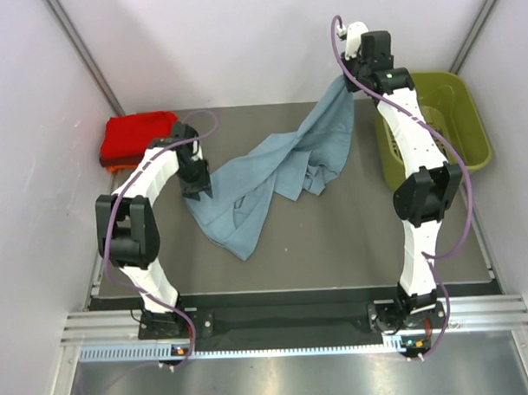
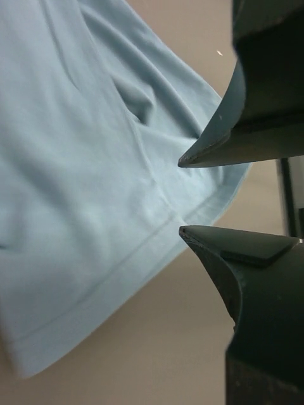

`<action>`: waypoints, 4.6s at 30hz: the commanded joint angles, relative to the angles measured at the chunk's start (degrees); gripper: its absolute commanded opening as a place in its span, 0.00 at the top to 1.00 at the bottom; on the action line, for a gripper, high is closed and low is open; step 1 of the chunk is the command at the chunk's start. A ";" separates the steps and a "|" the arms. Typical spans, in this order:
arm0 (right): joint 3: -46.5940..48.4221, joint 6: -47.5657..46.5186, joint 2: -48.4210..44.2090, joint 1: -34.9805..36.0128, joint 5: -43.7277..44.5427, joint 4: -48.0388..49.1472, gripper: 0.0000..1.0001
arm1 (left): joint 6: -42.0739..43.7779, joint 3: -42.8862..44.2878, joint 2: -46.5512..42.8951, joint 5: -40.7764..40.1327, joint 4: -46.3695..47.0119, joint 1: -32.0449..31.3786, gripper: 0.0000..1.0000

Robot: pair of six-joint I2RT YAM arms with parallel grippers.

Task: Fold and stack the t-shirts
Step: Flatten the tshirt out

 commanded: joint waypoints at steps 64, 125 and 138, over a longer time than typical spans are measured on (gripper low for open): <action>-1.15 -0.76 -0.99 0.93 -0.34 1.58 1.00 | -3.28 -8.71 3.92 4.79 2.42 2.41 0.92; 0.96 -1.19 2.35 1.81 1.59 1.94 1.00 | -3.63 -10.12 4.53 0.04 1.45 1.80 0.60; 0.17 -1.81 2.35 1.73 3.09 2.29 1.00 | -3.72 -7.83 7.78 0.83 1.63 1.27 0.68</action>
